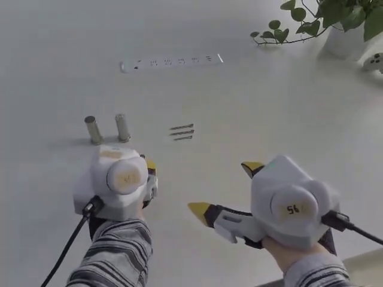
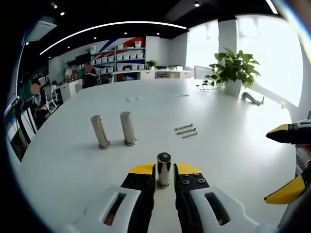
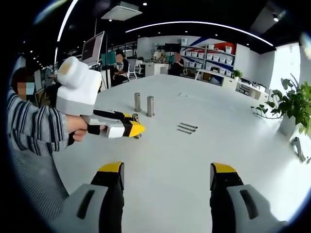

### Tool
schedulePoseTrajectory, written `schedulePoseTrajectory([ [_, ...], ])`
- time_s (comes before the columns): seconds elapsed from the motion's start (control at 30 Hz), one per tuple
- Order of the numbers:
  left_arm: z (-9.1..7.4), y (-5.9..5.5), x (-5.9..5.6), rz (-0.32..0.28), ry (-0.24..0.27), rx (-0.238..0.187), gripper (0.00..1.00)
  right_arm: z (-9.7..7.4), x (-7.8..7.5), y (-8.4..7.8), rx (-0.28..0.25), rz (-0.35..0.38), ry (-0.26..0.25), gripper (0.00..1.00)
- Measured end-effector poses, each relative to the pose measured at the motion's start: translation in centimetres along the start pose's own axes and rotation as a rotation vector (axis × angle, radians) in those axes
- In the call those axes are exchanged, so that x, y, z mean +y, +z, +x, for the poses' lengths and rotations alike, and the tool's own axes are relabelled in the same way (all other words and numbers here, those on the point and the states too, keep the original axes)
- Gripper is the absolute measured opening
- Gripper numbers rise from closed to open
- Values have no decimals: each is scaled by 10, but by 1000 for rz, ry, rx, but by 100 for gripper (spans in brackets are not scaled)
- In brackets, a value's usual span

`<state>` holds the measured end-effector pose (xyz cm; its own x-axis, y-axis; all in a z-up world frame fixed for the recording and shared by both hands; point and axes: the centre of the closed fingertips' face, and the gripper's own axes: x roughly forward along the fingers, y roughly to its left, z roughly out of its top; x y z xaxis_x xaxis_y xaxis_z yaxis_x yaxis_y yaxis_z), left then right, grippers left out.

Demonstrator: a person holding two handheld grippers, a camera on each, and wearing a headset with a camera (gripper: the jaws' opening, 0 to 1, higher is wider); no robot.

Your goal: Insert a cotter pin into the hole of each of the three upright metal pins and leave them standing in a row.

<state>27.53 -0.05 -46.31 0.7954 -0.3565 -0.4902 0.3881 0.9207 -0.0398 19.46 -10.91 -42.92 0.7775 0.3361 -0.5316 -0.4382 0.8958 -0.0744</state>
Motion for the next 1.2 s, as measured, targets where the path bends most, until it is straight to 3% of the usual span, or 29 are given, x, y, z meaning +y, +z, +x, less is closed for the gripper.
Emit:
schedulePoseTrajectory([
  [0.2,-5,-1,2,11,-9,12,23,6,-2,2,-3,65,47,63],
  [0.3,-10,5,3,40,-19,-1,31,9,-7,7,1,31,58,57],
  [0.37,-13,7,5,98,-27,-5,38,12,-11,15,-4,15,72,55],
  [0.43,-18,7,8,81,-41,-1,42,17,-10,20,7,-5,127,54],
  [0.53,-24,11,9,86,-83,-11,52,26,-5,23,58,-33,224,51],
  [0.57,-26,11,10,96,-87,-5,55,29,-9,26,55,-33,213,50],
  [0.67,-33,16,14,110,-105,-18,65,37,-10,33,78,-74,256,47],
  [0.73,-38,19,16,103,-120,-24,71,43,-13,30,148,-116,280,46],
  [0.8,-44,17,20,93,-123,-20,73,52,-19,33,168,-129,280,45],
  [1.03,-62,10,24,129,-160,3,86,77,-29,41,255,-164,353,37],
  [1.2,-70,13,29,68,-170,-31,94,96,-39,45,290,-198,383,32],
])
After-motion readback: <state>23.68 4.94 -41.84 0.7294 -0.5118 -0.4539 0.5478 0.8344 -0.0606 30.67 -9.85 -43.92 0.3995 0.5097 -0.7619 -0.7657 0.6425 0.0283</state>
